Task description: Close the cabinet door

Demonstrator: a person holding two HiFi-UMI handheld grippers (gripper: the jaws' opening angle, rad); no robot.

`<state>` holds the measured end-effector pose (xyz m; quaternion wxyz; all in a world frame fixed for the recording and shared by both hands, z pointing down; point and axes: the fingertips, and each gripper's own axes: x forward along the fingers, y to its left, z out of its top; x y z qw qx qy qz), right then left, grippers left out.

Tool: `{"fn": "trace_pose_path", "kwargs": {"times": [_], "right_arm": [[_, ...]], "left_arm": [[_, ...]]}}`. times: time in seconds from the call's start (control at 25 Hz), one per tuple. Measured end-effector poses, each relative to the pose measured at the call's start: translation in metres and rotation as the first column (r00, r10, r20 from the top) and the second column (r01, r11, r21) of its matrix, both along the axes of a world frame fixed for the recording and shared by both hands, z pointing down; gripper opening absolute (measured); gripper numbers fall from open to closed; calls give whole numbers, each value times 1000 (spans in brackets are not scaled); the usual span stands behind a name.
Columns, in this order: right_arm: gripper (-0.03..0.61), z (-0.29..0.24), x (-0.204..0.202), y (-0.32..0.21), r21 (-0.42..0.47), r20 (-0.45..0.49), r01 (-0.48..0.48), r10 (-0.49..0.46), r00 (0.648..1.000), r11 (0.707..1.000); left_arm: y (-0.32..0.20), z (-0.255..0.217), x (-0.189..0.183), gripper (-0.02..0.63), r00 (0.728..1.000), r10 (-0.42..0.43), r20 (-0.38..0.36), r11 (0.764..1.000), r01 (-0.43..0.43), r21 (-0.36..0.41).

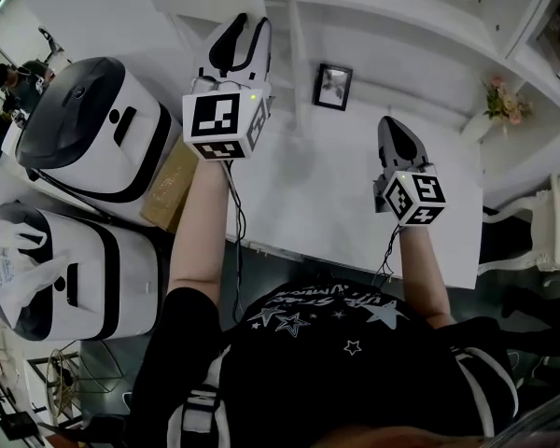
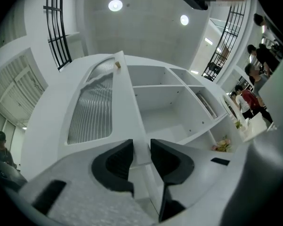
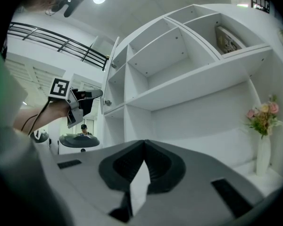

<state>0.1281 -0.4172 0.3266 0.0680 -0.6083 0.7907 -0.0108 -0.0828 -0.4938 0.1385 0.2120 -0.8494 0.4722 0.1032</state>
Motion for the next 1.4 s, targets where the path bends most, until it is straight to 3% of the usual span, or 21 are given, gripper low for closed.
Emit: {"fn": "trace_pose_path", "kwargs": {"times": [0.64,1.4], "right_arm": [[5,6,63,-33,10,15,-77,77,997,997],[5,14,73,-37,-23,4,-113,113,994,993]], "left_arm": [[-63,-2,42,118,998,-62,29,998,61,28],[-85,-3,47,106,999,-36,-4,999,36,19]]}}
